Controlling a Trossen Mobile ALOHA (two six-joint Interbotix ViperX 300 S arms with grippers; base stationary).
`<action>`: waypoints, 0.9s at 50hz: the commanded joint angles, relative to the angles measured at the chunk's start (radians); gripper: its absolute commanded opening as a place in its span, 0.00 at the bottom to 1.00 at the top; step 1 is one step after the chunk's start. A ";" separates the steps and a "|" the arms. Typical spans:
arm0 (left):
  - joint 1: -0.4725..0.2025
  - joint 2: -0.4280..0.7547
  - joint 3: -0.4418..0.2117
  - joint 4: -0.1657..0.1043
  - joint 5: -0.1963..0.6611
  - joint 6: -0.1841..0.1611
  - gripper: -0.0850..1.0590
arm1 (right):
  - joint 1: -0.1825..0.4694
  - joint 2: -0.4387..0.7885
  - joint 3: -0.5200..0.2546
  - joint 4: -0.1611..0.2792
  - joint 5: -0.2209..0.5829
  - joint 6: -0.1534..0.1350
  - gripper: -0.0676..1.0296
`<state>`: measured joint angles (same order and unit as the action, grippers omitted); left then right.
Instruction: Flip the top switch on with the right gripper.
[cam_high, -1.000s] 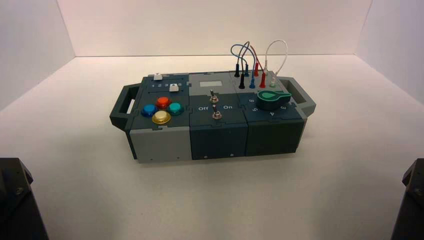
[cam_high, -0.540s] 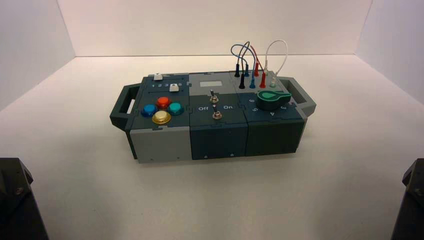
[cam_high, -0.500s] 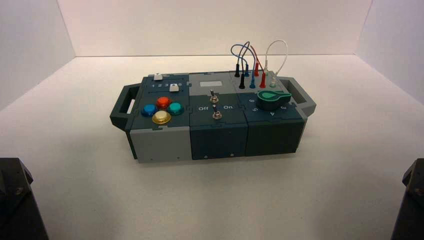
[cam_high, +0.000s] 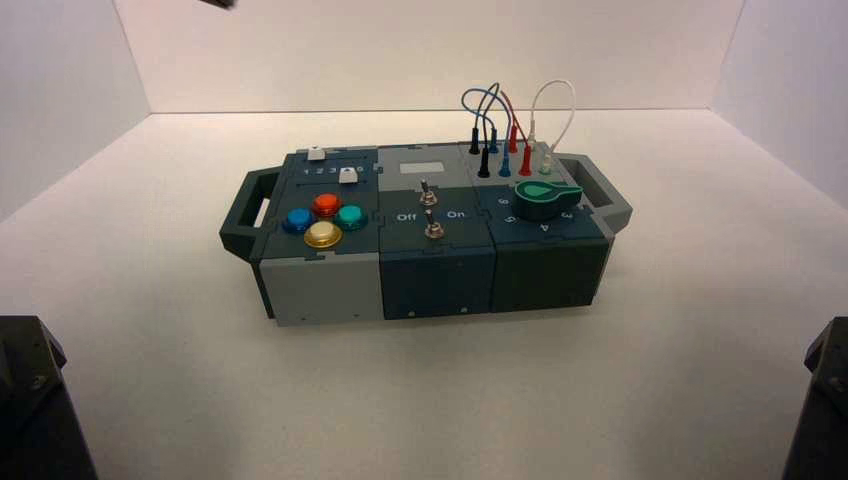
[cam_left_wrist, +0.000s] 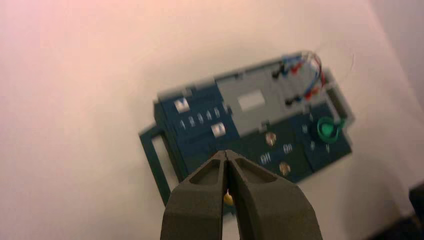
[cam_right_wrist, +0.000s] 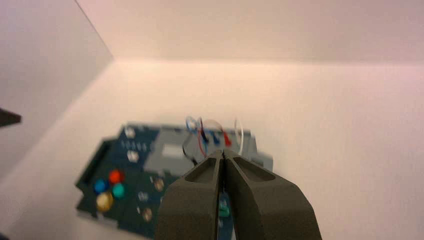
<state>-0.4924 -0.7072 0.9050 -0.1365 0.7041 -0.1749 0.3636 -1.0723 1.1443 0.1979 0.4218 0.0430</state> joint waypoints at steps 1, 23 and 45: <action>-0.025 0.046 -0.081 -0.012 0.020 -0.006 0.05 | 0.005 0.098 -0.057 0.000 0.018 -0.005 0.04; -0.095 0.161 -0.129 -0.023 0.037 -0.002 0.05 | 0.005 0.314 -0.161 -0.043 0.141 -0.005 0.04; -0.041 0.150 -0.044 -0.012 0.095 -0.044 0.05 | 0.077 0.336 -0.173 -0.026 0.202 -0.006 0.04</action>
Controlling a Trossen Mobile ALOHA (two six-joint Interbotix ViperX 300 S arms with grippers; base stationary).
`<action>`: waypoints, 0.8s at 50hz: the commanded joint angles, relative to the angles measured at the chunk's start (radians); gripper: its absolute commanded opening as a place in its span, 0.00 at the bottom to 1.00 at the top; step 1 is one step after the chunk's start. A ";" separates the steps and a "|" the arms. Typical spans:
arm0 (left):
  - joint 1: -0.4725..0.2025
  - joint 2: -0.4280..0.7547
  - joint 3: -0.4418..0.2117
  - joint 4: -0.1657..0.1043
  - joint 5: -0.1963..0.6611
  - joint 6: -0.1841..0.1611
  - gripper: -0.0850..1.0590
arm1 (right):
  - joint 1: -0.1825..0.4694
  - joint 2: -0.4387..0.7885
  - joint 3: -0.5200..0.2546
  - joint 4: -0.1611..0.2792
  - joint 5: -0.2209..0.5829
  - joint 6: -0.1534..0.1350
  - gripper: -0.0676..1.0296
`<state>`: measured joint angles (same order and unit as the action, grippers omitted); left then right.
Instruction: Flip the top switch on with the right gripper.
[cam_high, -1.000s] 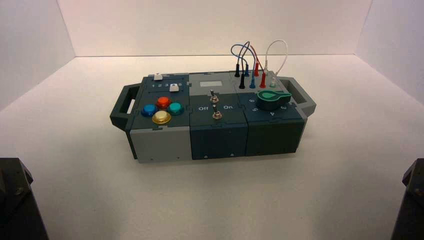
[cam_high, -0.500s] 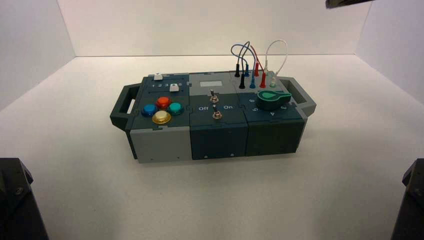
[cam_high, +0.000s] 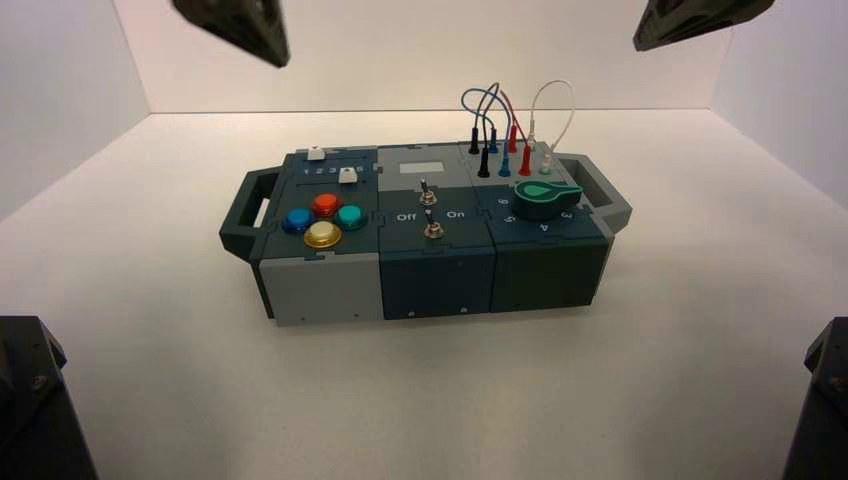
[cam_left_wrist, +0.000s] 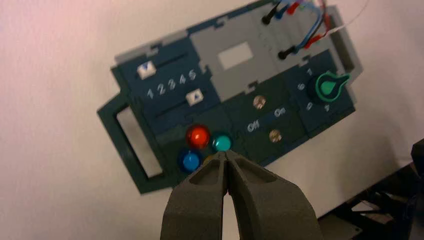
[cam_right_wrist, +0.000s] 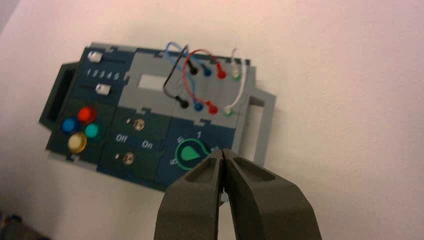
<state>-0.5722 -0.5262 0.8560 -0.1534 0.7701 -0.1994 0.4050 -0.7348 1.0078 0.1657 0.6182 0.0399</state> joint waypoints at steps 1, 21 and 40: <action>0.046 -0.032 0.006 0.005 0.040 -0.021 0.05 | 0.038 -0.002 -0.035 0.005 0.008 -0.003 0.04; 0.097 0.095 0.011 0.009 0.035 -0.026 0.05 | 0.117 0.009 -0.038 0.009 0.002 -0.005 0.04; 0.167 0.244 0.008 0.017 -0.026 -0.025 0.05 | 0.164 0.028 -0.038 0.014 -0.006 -0.021 0.04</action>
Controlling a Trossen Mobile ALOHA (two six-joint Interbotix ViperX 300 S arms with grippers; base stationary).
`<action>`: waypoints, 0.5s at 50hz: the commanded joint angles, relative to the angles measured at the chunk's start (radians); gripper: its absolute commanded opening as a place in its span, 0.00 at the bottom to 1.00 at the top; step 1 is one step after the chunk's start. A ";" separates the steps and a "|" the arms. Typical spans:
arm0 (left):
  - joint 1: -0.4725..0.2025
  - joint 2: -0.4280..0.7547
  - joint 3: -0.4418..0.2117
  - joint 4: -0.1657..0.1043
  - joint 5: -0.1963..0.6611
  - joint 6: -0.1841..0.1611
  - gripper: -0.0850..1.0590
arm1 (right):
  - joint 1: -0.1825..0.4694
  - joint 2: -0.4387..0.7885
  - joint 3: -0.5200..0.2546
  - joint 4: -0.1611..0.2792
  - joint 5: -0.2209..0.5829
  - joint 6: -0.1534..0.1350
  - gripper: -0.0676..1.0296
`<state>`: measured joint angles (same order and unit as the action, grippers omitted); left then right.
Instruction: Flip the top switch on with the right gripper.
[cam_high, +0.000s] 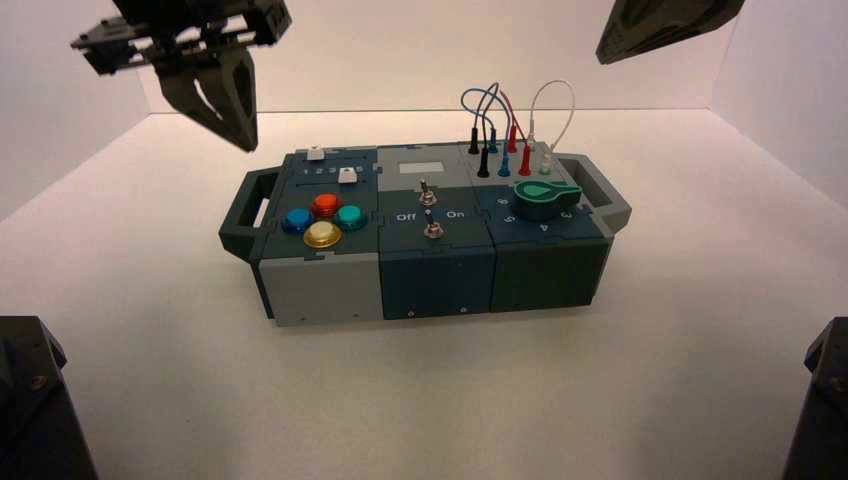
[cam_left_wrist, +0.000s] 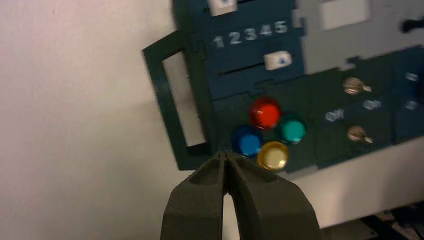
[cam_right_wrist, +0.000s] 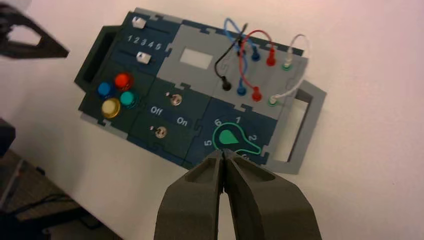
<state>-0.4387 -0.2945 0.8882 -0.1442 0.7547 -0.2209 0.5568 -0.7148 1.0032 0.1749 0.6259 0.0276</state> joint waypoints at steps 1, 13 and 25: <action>0.044 0.015 -0.025 0.012 -0.014 -0.003 0.05 | 0.014 0.008 -0.034 0.005 -0.014 -0.011 0.04; 0.078 0.052 -0.034 0.018 -0.032 0.002 0.05 | 0.014 0.009 -0.034 0.005 -0.017 -0.018 0.04; 0.078 0.126 -0.043 0.011 -0.078 0.002 0.05 | 0.014 0.009 -0.031 0.005 -0.023 -0.021 0.04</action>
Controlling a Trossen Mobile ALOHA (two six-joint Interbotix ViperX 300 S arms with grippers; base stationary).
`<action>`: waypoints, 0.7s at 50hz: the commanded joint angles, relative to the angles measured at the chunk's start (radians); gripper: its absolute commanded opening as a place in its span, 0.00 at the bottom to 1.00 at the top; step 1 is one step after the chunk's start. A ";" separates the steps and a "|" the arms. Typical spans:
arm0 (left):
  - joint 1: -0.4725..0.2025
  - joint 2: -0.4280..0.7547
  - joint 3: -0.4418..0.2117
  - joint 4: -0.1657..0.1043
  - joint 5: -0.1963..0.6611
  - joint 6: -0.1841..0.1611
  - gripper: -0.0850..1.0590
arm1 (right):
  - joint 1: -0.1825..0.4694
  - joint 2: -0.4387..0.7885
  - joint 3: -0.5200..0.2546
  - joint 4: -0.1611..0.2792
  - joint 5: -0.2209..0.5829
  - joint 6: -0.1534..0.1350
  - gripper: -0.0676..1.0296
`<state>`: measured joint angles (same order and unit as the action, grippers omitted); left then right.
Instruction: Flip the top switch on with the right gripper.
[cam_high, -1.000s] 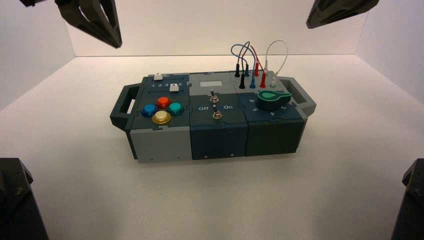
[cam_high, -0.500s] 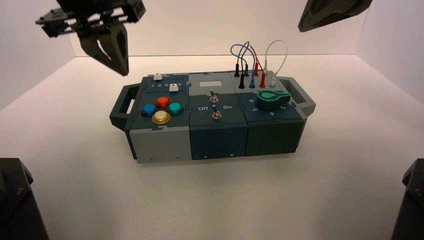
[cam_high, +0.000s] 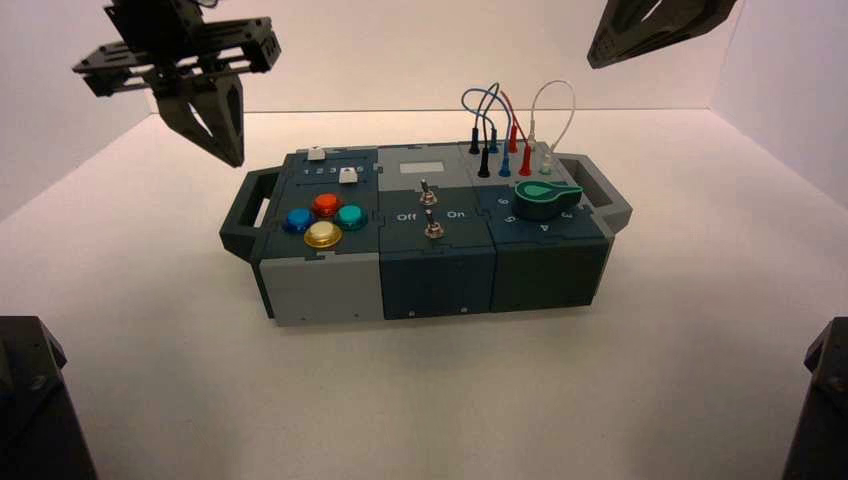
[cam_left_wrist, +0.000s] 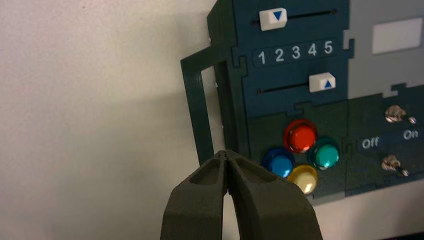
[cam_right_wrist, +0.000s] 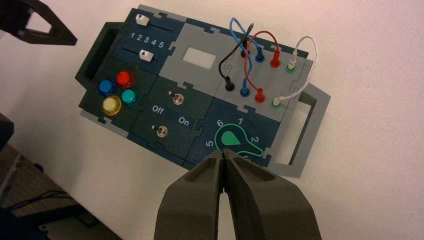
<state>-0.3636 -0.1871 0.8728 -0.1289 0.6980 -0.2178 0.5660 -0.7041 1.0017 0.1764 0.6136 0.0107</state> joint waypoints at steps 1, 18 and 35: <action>0.002 0.028 -0.029 -0.003 -0.028 -0.002 0.05 | 0.005 -0.002 -0.029 0.003 -0.011 -0.005 0.04; 0.002 0.173 -0.083 -0.005 -0.071 0.000 0.05 | 0.005 0.002 -0.029 0.008 -0.015 -0.005 0.04; 0.002 0.253 -0.123 -0.002 -0.077 0.009 0.05 | 0.092 0.106 -0.080 0.032 -0.017 0.003 0.04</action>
<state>-0.3636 0.0690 0.7747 -0.1319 0.6259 -0.2148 0.6121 -0.6335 0.9710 0.1994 0.6059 0.0077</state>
